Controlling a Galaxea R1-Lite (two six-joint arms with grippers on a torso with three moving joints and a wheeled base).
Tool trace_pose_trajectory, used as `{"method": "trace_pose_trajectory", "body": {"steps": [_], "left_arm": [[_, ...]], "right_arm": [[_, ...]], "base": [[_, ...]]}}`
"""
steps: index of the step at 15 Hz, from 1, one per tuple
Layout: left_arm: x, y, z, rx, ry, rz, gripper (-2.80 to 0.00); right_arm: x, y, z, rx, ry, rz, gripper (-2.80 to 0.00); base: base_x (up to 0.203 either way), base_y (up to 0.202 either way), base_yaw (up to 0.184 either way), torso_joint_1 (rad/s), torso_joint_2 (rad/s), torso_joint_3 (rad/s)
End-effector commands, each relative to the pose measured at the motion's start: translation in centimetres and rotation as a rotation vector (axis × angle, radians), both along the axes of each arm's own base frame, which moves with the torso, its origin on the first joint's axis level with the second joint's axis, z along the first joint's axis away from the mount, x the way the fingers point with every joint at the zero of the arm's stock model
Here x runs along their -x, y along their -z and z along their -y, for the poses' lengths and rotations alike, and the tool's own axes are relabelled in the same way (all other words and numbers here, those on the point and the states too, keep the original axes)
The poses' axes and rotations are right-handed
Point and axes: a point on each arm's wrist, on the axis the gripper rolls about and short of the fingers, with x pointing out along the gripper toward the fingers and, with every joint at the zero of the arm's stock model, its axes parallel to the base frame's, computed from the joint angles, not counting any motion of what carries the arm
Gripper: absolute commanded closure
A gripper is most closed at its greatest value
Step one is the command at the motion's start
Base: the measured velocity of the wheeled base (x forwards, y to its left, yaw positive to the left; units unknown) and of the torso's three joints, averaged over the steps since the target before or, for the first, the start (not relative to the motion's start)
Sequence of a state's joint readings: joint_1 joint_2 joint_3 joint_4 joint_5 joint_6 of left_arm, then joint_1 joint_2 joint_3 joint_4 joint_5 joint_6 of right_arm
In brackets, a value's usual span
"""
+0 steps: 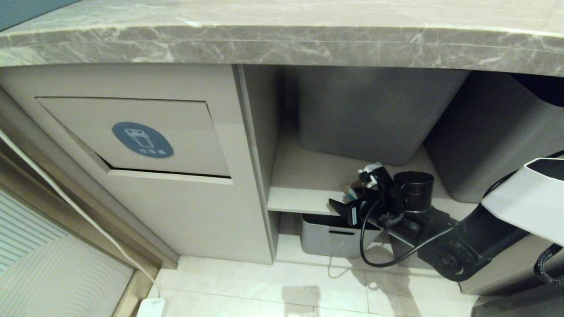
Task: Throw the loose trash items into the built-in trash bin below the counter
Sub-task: Pick up the garbage
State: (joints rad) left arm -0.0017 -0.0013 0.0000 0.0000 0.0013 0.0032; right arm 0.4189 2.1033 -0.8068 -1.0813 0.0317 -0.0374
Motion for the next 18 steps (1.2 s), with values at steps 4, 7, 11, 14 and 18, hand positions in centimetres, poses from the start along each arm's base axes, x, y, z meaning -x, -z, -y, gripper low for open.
{"method": "trace_pose_trajectory", "body": {"steps": [4, 7, 11, 14, 18], "left_arm": [[0.0, 0.0, 0.0, 0.000, 0.000, 0.002, 0.00], [0.0, 0.0, 0.0, 0.000, 0.000, 0.002, 0.00], [0.0, 0.0, 0.0, 0.000, 0.000, 0.002, 0.00], [0.0, 0.0, 0.0, 0.000, 0.000, 0.002, 0.00], [0.0, 0.0, 0.0, 0.000, 0.000, 0.002, 0.00]], "right_arm": [[0.0, 0.5, -1.5, -0.027, -0.029, -0.010, 0.00], [0.0, 0.6, -2.6, -0.047, -0.013, -0.015, 0.00], [0.3, -0.4, -2.4, -0.078, 0.038, 0.000, 0.00], [1.6, -1.8, -1.6, -0.099, 0.042, 0.009, 0.00], [4.9, -3.4, -1.5, -0.160, -0.035, 0.025, 0.00]], "base": [[0.000, 0.000, 0.000, 0.000, 0.00, 0.000], [0.000, 0.000, 0.000, 0.000, 0.00, 0.000], [0.000, 0.000, 0.000, 0.000, 0.00, 0.000], [0.000, 0.000, 0.000, 0.000, 0.00, 0.000], [0.000, 0.000, 0.000, 0.000, 0.00, 0.000]]}}
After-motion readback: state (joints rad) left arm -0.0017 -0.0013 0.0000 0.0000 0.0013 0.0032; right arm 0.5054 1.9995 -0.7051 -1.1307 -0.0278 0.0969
